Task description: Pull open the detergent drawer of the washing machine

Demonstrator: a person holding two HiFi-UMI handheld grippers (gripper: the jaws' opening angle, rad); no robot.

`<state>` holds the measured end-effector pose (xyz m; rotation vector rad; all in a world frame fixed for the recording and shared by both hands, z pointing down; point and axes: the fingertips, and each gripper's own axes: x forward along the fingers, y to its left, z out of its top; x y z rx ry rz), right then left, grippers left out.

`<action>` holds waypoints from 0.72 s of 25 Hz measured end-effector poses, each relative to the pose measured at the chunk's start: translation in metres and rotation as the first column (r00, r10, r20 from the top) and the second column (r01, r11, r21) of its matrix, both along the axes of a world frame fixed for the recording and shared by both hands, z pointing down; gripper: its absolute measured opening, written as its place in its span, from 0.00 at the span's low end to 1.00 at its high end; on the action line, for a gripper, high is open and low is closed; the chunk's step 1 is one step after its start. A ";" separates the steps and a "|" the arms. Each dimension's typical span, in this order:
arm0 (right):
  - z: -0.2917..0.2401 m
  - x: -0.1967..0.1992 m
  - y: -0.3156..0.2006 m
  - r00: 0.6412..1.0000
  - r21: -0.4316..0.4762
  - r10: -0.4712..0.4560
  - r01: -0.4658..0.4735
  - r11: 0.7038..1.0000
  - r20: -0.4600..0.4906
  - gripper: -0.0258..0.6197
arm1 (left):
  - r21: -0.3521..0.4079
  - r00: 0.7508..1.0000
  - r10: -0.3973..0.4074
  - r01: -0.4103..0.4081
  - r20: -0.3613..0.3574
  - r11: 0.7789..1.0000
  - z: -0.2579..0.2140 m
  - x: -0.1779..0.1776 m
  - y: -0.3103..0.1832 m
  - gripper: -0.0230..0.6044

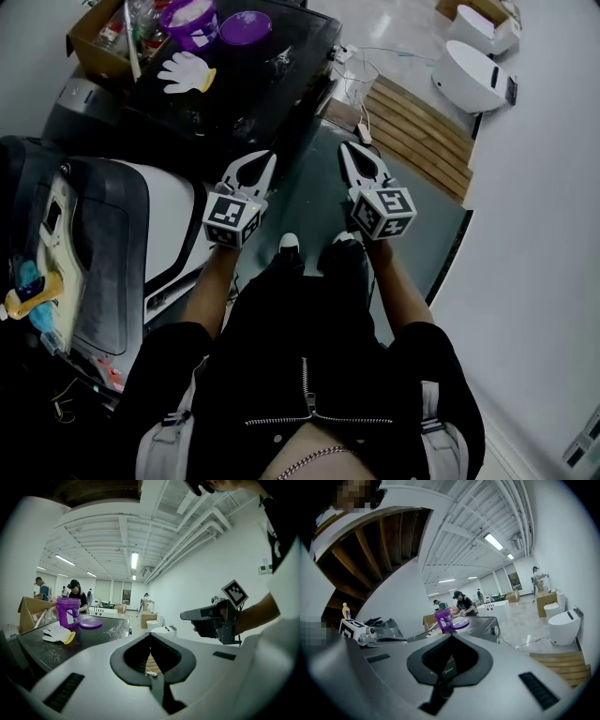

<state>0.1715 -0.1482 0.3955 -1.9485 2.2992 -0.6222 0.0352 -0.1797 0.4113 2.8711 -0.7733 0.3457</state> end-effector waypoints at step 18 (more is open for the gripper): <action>0.083 -0.007 -0.091 0.927 -0.029 -0.268 0.285 0.958 0.262 0.06 | -0.029 0.963 -0.266 0.267 0.034 0.963 0.028 0.005 -0.032 0.07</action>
